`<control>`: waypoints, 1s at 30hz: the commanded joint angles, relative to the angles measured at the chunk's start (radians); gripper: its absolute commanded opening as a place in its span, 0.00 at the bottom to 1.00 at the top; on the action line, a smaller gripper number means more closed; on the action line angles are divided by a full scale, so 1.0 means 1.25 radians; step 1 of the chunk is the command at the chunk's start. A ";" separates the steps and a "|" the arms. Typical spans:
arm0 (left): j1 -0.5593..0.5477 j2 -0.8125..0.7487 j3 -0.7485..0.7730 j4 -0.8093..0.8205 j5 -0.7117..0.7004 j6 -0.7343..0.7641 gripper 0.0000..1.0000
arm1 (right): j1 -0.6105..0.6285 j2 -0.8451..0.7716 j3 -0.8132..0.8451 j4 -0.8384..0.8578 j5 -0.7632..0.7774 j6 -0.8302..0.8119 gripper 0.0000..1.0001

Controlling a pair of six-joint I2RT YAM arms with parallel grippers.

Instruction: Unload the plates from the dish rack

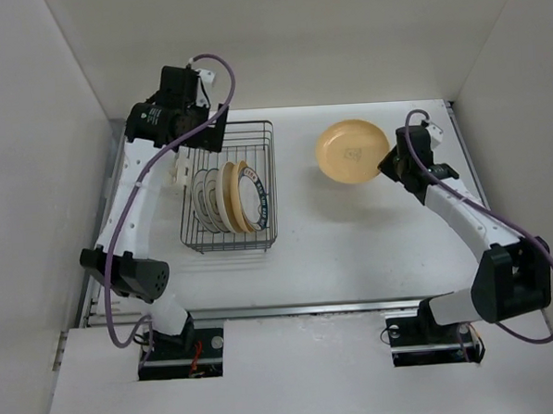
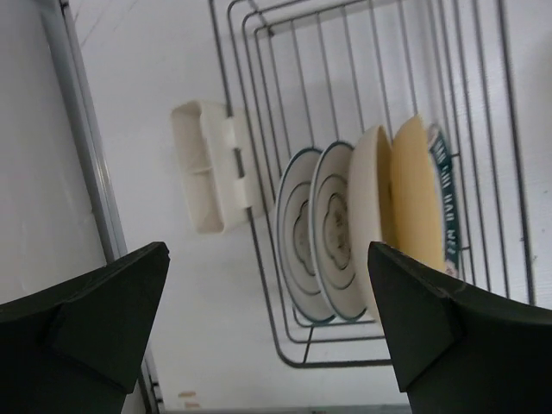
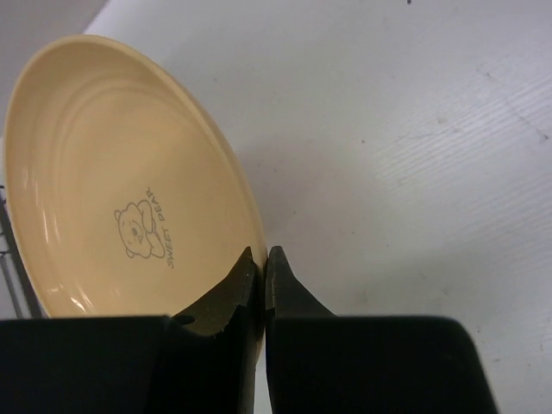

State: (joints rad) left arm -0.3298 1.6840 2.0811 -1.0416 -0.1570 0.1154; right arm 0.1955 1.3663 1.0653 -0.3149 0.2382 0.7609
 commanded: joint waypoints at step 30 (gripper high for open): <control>0.158 0.134 -0.162 -0.164 0.163 0.022 0.39 | -0.078 0.121 -0.008 0.065 -0.090 -0.061 0.86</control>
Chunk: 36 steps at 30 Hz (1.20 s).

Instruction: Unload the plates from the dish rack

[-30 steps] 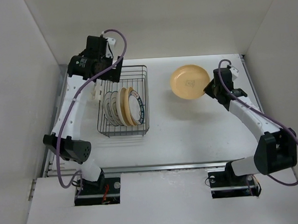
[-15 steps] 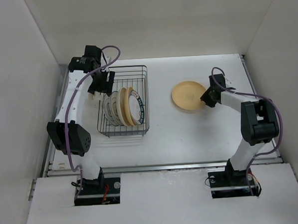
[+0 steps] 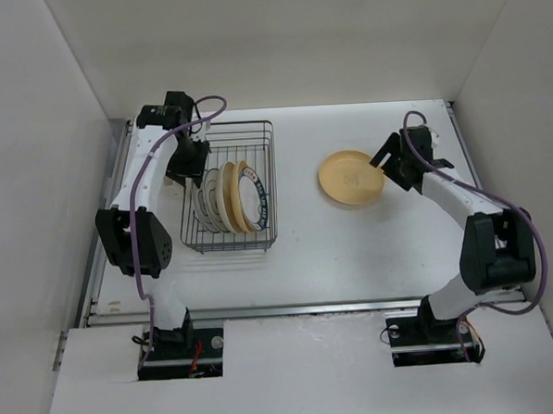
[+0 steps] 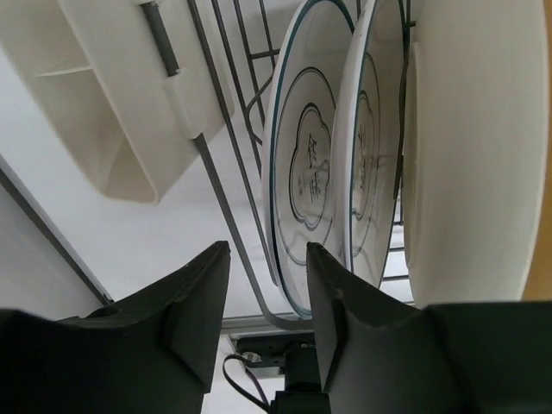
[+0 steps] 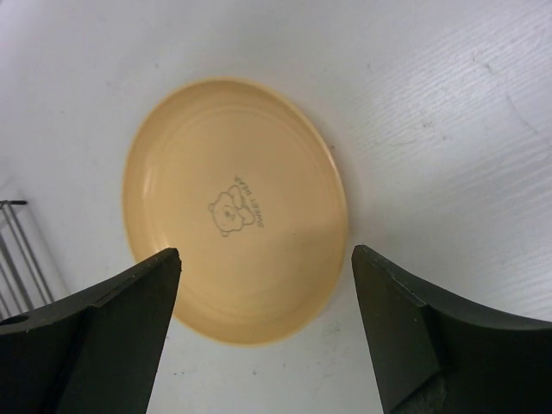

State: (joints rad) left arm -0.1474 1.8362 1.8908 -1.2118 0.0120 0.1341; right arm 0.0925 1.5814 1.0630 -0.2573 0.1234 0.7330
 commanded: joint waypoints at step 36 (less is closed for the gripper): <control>0.005 -0.207 0.259 0.211 0.145 -0.103 0.00 | 0.163 -0.191 0.112 0.113 -0.466 -0.258 1.00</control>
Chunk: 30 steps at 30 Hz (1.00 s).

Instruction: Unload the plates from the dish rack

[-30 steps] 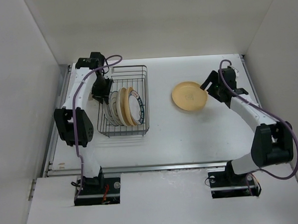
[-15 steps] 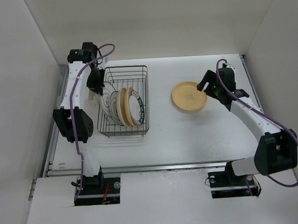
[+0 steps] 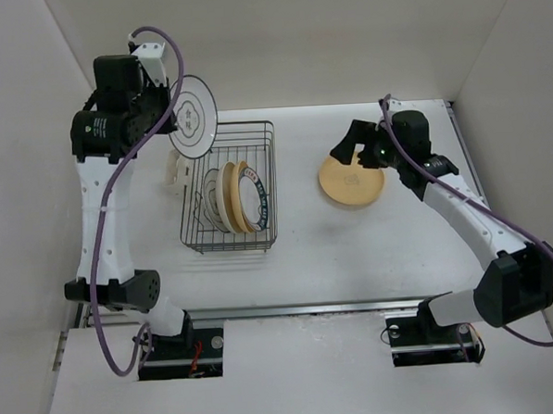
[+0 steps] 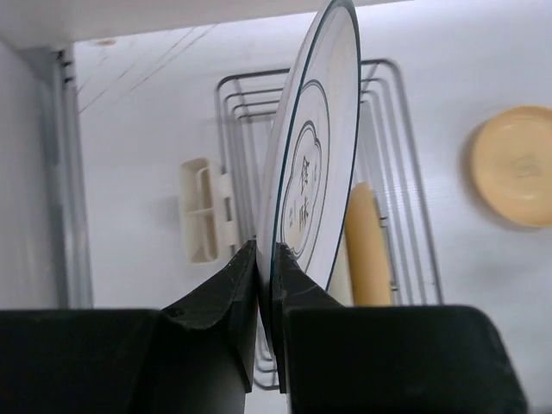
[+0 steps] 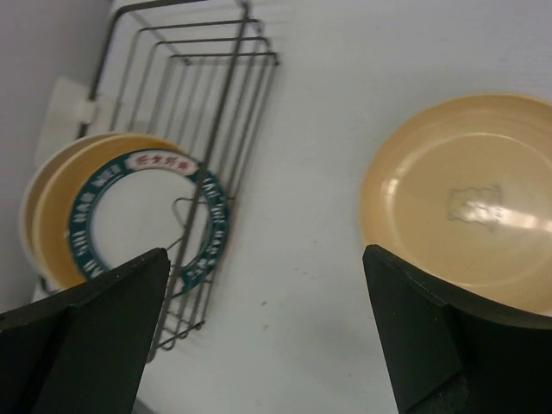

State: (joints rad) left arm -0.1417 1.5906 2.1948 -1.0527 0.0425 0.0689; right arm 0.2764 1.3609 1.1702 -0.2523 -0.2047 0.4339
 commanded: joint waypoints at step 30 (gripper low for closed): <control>0.000 0.092 -0.247 0.237 0.829 -0.237 0.29 | 0.100 0.152 0.051 0.395 -0.289 0.220 0.00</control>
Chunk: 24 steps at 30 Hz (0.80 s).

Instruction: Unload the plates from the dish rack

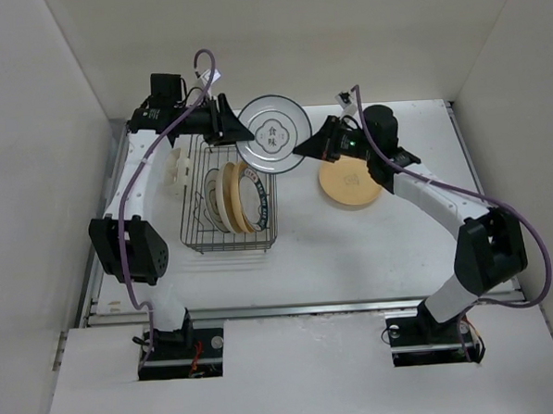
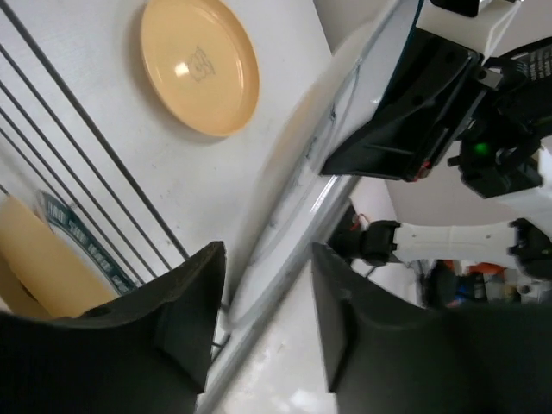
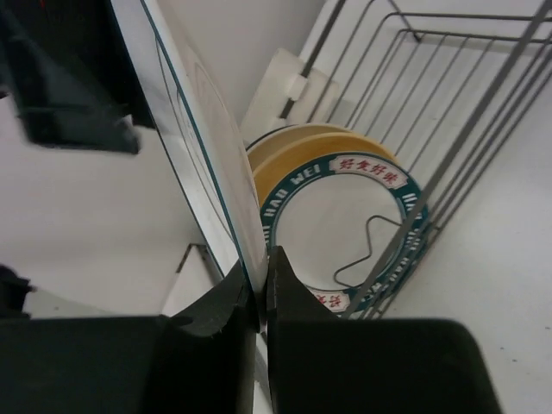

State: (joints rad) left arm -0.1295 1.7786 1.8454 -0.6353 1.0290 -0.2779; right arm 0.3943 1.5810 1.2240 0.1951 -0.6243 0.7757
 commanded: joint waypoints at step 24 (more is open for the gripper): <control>-0.035 -0.059 0.016 -0.450 -0.881 0.367 1.00 | -0.104 -0.255 -0.275 -0.490 0.139 -0.128 0.00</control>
State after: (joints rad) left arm -0.1726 1.7130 1.9133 -1.1782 -0.0788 0.1421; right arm 0.2573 1.3010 0.8951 -0.4026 -0.4374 0.6205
